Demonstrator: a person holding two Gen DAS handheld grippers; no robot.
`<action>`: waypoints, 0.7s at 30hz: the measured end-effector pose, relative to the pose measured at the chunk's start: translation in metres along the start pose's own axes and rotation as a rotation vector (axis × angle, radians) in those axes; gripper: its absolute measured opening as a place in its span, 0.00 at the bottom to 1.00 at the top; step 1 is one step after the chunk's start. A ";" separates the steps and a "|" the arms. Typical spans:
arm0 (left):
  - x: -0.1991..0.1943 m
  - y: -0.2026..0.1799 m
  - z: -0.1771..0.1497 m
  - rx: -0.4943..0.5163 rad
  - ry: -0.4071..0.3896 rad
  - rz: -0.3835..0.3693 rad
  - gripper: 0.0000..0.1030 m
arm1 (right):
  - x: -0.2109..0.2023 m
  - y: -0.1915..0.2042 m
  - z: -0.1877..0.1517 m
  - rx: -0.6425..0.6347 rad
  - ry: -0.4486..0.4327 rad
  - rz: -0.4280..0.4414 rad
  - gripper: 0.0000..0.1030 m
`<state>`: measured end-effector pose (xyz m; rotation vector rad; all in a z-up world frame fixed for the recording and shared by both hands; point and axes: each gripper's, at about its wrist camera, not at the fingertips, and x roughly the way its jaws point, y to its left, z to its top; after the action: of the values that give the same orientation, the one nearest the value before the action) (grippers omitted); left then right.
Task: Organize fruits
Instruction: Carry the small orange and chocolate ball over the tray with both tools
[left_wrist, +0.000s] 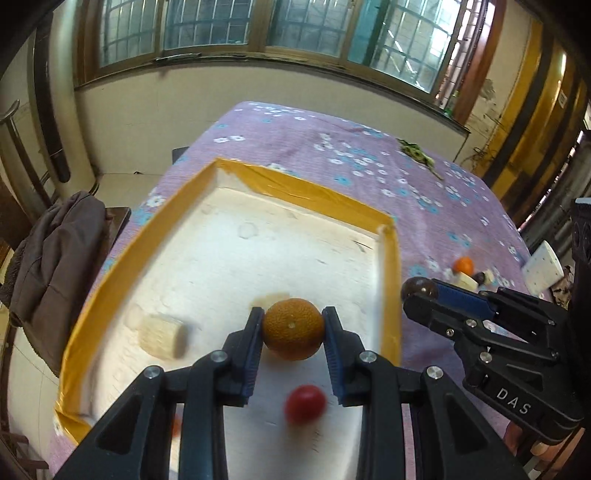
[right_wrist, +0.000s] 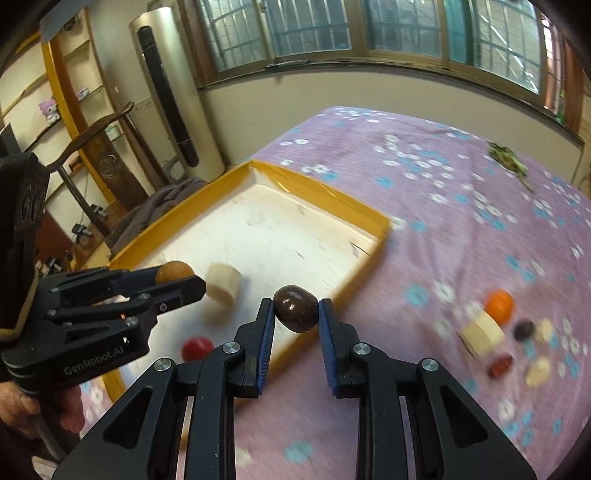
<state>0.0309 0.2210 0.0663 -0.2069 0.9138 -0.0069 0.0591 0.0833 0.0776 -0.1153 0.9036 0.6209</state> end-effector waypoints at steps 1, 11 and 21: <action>0.003 0.004 0.003 -0.003 0.003 0.009 0.33 | 0.006 0.003 0.005 -0.003 0.004 0.004 0.22; 0.039 0.052 0.030 -0.052 0.051 0.075 0.33 | 0.065 0.012 0.023 0.014 0.095 0.001 0.22; 0.061 0.061 0.029 -0.047 0.102 0.084 0.33 | 0.089 0.012 0.024 0.016 0.151 -0.022 0.22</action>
<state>0.0864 0.2802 0.0244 -0.2136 1.0247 0.0822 0.1102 0.1420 0.0268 -0.1590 1.0521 0.5898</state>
